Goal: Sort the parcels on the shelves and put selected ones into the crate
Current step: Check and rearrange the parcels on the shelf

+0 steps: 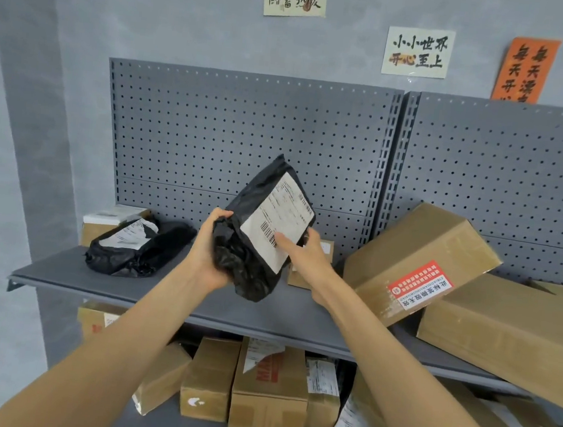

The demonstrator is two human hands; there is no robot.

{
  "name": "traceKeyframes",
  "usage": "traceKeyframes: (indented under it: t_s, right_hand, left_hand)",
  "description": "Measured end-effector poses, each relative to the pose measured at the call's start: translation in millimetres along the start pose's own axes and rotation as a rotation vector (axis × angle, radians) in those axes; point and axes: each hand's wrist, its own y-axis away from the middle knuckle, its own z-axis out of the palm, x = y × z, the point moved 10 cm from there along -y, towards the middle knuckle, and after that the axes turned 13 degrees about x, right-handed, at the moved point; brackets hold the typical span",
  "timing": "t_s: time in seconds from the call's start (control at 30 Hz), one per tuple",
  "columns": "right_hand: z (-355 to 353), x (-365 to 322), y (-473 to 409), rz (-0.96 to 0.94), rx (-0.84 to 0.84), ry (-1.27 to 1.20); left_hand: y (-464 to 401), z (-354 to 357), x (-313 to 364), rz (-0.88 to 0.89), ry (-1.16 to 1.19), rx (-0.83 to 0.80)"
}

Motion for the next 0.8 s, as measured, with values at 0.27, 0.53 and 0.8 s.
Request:
traceKeyframes:
  t_s: [0.27, 0.53, 0.8]
  right_hand:
    - [-1.7, 6.0, -3.5, 0.071, 0.126, -0.294]
    - [2.8, 4.4, -7.0, -0.034, 0.236, -0.191]
    - [72.5, 40.3, -26.2, 0.159, 0.096, -0.180]
  left_hand:
    - [4.9, -14.2, -7.6, 0.010, -0.249, 0.001]
    - [0.4, -48.5, 29.7, 0.293, -0.482, 0.205]
    - [-22.1, -105.4, 58.9, 0.334, -0.535, 0.367]
